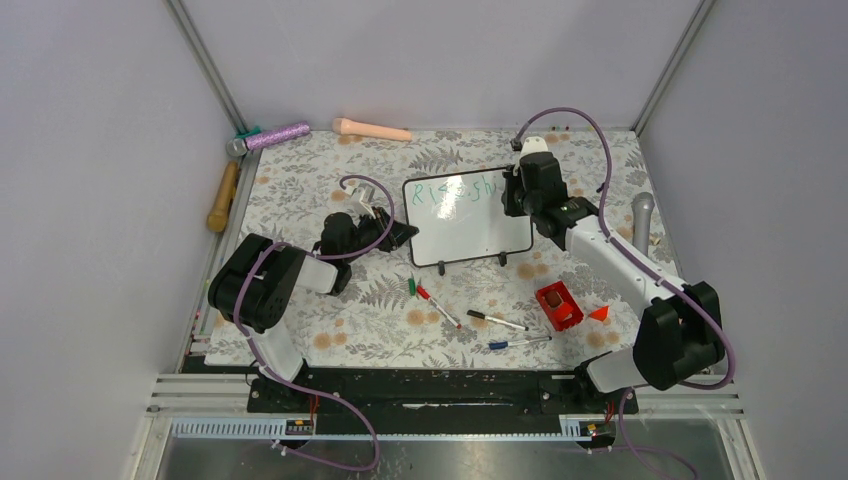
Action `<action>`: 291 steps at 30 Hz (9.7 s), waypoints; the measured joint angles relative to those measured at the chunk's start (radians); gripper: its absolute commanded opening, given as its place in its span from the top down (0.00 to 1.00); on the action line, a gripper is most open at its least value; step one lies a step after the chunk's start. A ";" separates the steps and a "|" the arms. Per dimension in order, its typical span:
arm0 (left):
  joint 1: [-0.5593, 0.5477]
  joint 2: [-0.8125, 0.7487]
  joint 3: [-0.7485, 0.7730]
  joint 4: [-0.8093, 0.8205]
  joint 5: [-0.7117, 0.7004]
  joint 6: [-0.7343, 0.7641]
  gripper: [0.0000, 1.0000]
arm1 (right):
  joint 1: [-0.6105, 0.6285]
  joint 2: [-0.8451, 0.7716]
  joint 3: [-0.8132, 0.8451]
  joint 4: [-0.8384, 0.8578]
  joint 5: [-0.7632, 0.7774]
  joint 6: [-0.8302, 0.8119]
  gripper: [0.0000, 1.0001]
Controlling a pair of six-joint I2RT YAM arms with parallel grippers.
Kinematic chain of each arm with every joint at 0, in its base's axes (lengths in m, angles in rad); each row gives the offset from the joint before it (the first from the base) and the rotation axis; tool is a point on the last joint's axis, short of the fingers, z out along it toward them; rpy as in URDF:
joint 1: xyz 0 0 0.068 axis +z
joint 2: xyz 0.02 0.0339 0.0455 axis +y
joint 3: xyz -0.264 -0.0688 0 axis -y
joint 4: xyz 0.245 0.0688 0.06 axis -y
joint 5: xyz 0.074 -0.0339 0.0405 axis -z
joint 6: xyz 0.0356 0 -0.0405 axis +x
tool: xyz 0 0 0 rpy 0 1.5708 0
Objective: Write a sentence on the whiteboard
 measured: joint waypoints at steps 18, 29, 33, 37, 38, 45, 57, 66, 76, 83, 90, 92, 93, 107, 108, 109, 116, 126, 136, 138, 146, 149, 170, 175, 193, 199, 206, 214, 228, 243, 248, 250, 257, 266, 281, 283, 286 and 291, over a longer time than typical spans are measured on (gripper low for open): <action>0.000 0.000 0.000 0.000 0.000 0.000 1.00 | 0.000 -0.037 -0.028 -0.029 -0.001 0.006 1.00; -0.001 0.000 0.000 -0.001 0.000 0.000 1.00 | 0.000 -0.048 -0.019 -0.030 0.008 0.006 1.00; 0.000 0.000 0.000 -0.001 0.000 0.000 1.00 | -0.005 -0.048 -0.001 -0.029 0.015 0.003 1.00; 0.000 0.000 0.000 -0.001 0.000 0.000 1.00 | -0.011 -0.044 0.020 -0.029 0.027 0.000 1.00; -0.001 0.000 0.000 -0.001 0.000 0.000 1.00 | -0.013 -0.042 0.025 -0.029 0.029 -0.001 1.00; 0.000 0.000 0.000 -0.001 0.000 0.000 1.00 | -0.022 -0.013 0.031 -0.026 0.031 -0.002 1.00; 0.000 0.000 0.000 0.000 -0.001 0.000 1.00 | -0.026 0.006 0.023 -0.017 0.029 0.001 1.00; -0.001 0.000 0.000 0.000 -0.001 0.000 1.00 | -0.026 -0.028 -0.047 -0.002 0.014 0.014 1.00; -0.001 0.000 0.000 0.000 -0.001 0.000 1.00 | -0.026 -0.029 -0.047 -0.005 0.008 0.015 1.00; -0.002 0.000 0.000 0.000 -0.002 0.000 1.00 | -0.027 -0.007 -0.007 -0.014 0.008 0.014 1.00; -0.002 0.000 0.000 0.000 -0.002 0.000 1.00 | -0.029 0.006 0.021 -0.024 0.008 0.013 1.00; -0.002 0.000 0.000 0.000 -0.002 0.000 1.00 | -0.032 0.006 0.025 -0.026 0.008 0.013 1.00; -0.002 0.000 0.000 0.000 -0.002 0.000 1.00 | -0.033 0.006 0.026 -0.026 0.008 0.013 1.00; -0.002 0.000 0.000 0.000 -0.002 0.000 1.00 | -0.051 0.015 0.043 -0.027 0.011 0.010 1.00; -0.002 0.000 0.000 0.000 -0.002 0.000 1.00 | -0.052 0.015 0.043 -0.028 0.012 0.010 1.00; -0.002 0.000 0.000 0.000 -0.002 0.000 1.00 | -0.054 0.015 0.043 -0.028 0.012 0.010 1.00; -0.002 0.000 0.000 0.000 -0.002 0.000 1.00 | -0.059 0.015 0.043 -0.029 0.012 0.010 1.00; -0.002 0.000 0.000 0.000 -0.002 0.000 1.00 | -0.060 -0.003 -0.002 -0.029 0.009 0.014 1.00; -0.003 0.000 0.000 0.000 -0.002 0.000 1.00 | -0.060 -0.023 -0.028 -0.039 0.008 0.018 1.00; -0.003 0.000 0.000 0.000 -0.002 0.000 1.00 | -0.060 -0.029 -0.027 -0.050 0.009 0.018 1.00; -0.003 0.000 0.000 -0.001 -0.002 0.000 1.00 | -0.081 -0.054 -0.015 -0.071 0.011 0.017 1.00; -0.003 0.000 0.000 -0.001 -0.002 0.000 1.00 | -0.088 -0.054 -0.014 -0.072 0.011 0.017 1.00; -0.003 0.000 0.000 -0.001 -0.002 0.000 1.00 | -0.092 -0.016 0.040 -0.081 0.000 0.017 1.00; -0.003 0.000 0.000 -0.001 -0.002 0.000 1.00 | -0.092 0.003 0.042 -0.081 0.000 0.017 1.00; -0.004 0.000 0.000 -0.001 -0.002 0.000 1.00 | -0.110 0.027 0.062 -0.087 0.032 0.018 1.00; -0.004 0.000 0.000 -0.001 -0.002 0.000 1.00 | -0.117 0.027 0.063 -0.087 0.034 0.018 1.00; -0.004 0.000 0.000 -0.002 -0.002 0.000 1.00 | -0.117 0.035 0.087 -0.088 0.026 0.018 1.00; -0.004 0.000 0.000 -0.002 -0.002 0.000 1.00 | -0.118 0.046 0.109 -0.085 0.002 0.025 1.00; -0.004 0.000 0.000 -0.002 -0.002 0.000 1.00 | -0.118 0.049 0.105 -0.085 -0.052 0.044 1.00; -0.004 0.000 0.000 -0.001 -0.002 0.000 1.00 | -0.118 0.017 0.035 -0.089 -0.060 0.044 1.00; -0.004 0.000 0.000 -0.001 -0.002 0.000 1.00 | -0.118 0.015 0.030 -0.092 -0.050 0.042 1.00; -0.004 0.000 0.000 -0.001 -0.002 0.000 1.00 | -0.118 0.015 0.030 -0.101 -0.040 0.039 1.00; -0.004 0.000 0.000 -0.002 -0.002 0.000 1.00 | -0.119 0.015 0.030 -0.141 0.002 0.032 1.00; -0.004 0.000 0.000 -0.002 -0.002 0.000 0.82 | -0.121 -0.120 -0.028 -0.105 -0.051 0.029 1.00; -0.002 -0.001 -0.021 -0.006 -0.014 0.006 0.65 | -0.123 -0.241 -0.098 -0.056 -0.213 0.071 1.00; -0.001 -0.001 -0.021 -0.006 -0.014 0.005 0.66 | -0.123 -0.242 -0.101 -0.056 -0.230 0.075 1.00; -0.001 -0.001 -0.021 -0.006 -0.014 0.005 0.67 | -0.123 -0.242 -0.106 -0.056 -0.251 0.082 1.00; -0.001 -0.001 -0.021 -0.005 -0.014 0.005 0.71 | -0.109 -0.242 -0.106 -0.055 -0.264 0.091 1.00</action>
